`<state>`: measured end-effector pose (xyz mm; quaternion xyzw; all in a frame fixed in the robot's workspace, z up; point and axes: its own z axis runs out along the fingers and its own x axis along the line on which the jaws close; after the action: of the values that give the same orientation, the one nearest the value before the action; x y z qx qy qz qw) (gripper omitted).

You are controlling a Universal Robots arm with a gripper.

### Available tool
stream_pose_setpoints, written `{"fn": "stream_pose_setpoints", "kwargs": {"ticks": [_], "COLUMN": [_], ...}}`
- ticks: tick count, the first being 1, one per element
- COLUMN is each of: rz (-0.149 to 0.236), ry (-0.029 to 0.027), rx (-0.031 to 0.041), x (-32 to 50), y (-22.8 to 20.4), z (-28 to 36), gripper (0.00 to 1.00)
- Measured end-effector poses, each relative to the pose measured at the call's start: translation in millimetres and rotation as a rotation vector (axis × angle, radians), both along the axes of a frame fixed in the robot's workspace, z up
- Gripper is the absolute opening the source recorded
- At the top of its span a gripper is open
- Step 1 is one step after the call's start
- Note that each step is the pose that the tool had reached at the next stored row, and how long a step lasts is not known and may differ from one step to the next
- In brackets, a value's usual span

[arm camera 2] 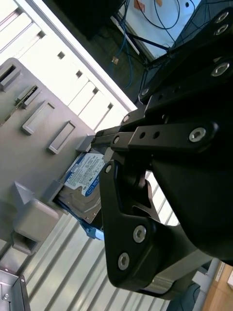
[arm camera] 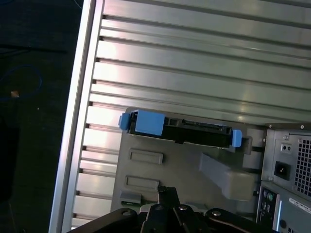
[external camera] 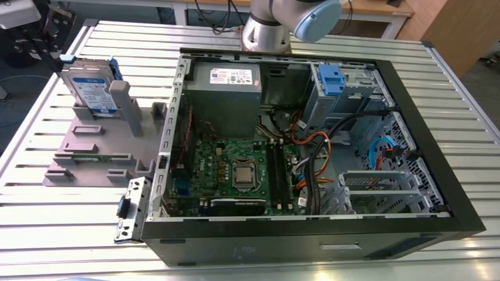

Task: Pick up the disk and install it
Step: 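Pick up the disk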

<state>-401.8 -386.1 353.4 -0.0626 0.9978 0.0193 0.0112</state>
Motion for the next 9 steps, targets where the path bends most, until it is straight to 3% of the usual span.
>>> {"fn": "stream_pose_setpoints", "kwargs": {"ticks": [9], "rz": [0.044], "ry": [0.0], "rx": [0.0], "x": [0.0], "y": [0.0], "z": [0.0], "gripper": [0.11]}}
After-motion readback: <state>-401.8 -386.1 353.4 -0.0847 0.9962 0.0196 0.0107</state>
